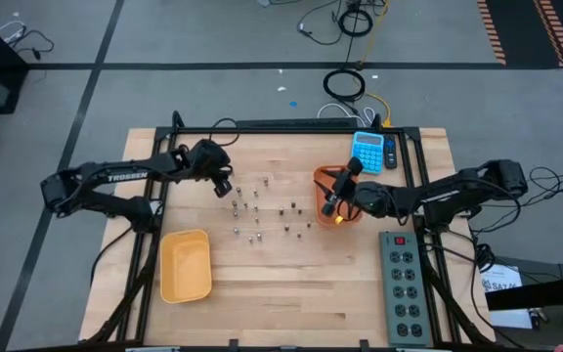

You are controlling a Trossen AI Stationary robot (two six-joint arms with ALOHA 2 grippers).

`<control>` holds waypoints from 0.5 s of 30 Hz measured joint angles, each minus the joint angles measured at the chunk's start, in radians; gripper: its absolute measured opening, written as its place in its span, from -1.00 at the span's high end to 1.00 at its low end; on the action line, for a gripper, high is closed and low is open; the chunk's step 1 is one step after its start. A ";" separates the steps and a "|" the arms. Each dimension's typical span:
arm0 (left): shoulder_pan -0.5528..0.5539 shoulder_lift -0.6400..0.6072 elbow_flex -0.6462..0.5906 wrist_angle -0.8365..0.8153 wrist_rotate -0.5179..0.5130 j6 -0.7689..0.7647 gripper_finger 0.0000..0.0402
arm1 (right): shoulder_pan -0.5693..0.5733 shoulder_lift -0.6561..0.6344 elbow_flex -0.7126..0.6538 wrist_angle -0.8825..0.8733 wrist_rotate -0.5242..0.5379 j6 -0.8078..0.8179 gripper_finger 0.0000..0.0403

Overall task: Sort batteries
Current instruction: Put the silver black battery into the yellow bin

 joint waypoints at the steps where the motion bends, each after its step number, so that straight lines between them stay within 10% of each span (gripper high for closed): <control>1: 0.008 0.005 0.000 -0.003 0.010 0.000 0.17 | 0.000 -0.004 0.000 -0.011 0.000 -0.005 0.21; 15: 0.032 0.072 0.000 0.052 0.009 0.185 -0.09 | 0.012 -0.005 0.000 -0.042 -0.035 -0.016 0.21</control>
